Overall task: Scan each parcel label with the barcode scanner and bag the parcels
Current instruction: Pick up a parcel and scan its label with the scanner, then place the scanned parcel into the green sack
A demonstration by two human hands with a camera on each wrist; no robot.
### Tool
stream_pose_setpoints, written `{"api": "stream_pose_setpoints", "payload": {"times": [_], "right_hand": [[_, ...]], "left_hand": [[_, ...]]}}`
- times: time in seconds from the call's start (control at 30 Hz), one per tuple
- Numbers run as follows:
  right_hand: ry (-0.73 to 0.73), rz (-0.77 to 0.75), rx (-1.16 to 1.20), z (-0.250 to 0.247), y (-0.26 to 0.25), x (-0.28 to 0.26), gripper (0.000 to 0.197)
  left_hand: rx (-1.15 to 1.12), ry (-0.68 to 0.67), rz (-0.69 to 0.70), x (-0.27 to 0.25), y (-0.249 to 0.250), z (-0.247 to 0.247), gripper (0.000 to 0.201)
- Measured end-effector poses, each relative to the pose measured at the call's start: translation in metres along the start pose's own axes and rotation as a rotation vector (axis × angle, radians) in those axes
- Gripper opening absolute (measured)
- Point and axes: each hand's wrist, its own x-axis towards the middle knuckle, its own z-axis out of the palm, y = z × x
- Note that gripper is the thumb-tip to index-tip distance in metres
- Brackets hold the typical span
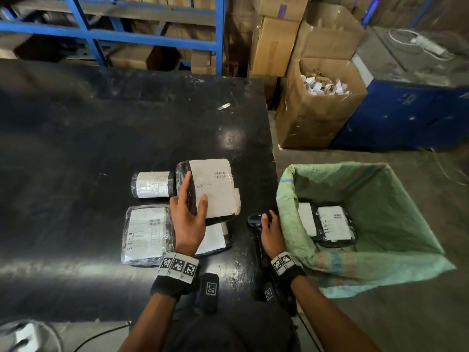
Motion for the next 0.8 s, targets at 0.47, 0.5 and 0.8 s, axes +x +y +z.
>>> {"api": "stream_pose_setpoints", "payload": {"times": [0.47, 0.5, 0.8], "right_hand": [[-0.229, -0.459, 0.238, -0.047, -0.111, -0.034, 0.053], [-0.210, -0.461, 0.231, -0.049, -0.112, -0.035, 0.053], [-0.045, -0.500, 0.138, -0.092, -0.100, -0.031, 0.052]], "left_hand": [[-0.283, -0.236, 0.033, 0.006, 0.041, 0.032, 0.060], [-0.286, -0.243, 0.039, 0.005, 0.043, 0.035, 0.060], [-0.263, -0.332, 0.029, -0.002, 0.064, 0.070, 0.061]]}}
